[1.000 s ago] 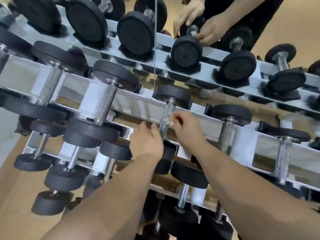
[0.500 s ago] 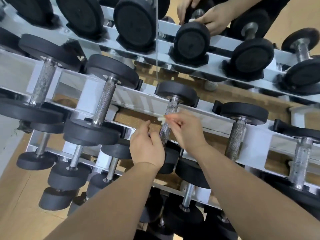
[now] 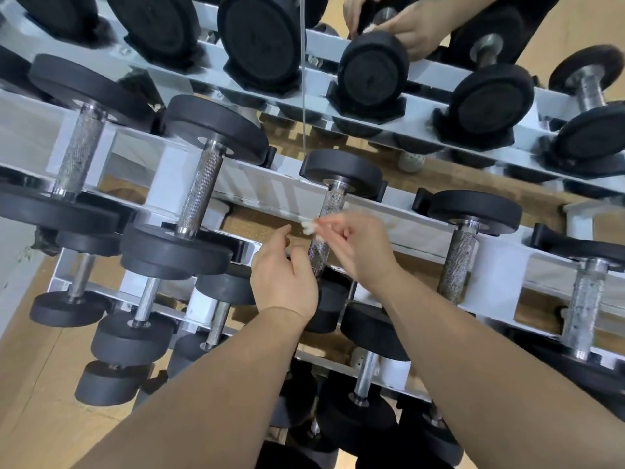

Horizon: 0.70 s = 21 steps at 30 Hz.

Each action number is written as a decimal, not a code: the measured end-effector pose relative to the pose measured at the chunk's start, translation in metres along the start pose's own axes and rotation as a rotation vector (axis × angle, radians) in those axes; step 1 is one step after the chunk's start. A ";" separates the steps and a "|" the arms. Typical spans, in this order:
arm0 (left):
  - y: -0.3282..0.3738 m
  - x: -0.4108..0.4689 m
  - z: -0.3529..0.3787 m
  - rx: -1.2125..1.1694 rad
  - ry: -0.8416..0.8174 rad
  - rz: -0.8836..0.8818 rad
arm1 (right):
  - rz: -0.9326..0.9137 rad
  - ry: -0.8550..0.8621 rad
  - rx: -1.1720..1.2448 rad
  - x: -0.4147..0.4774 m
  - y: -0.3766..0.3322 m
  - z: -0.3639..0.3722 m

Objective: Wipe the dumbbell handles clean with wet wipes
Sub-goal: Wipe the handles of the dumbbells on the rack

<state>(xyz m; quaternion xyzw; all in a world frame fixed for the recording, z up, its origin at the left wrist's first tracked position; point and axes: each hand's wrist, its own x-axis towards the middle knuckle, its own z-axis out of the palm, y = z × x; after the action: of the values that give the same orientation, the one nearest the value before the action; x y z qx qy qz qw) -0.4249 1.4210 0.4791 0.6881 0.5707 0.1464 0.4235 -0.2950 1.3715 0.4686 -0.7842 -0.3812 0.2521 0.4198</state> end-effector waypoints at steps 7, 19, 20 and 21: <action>-0.001 -0.001 0.001 -0.059 0.015 -0.012 | 0.087 0.035 0.123 0.001 -0.003 0.001; -0.003 0.000 0.000 -0.101 0.016 -0.022 | 0.075 0.159 -0.036 0.027 -0.004 0.001; -0.003 0.000 0.000 -0.100 0.010 -0.023 | 0.077 0.134 0.001 0.021 -0.002 0.001; -0.004 0.000 -0.001 -0.100 0.006 -0.021 | 0.079 0.076 0.047 0.012 -0.002 0.000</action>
<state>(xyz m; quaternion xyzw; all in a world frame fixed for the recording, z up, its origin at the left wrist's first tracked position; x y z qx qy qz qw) -0.4281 1.4208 0.4766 0.6598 0.5711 0.1721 0.4571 -0.2886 1.3822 0.4695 -0.7974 -0.3278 0.2476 0.4421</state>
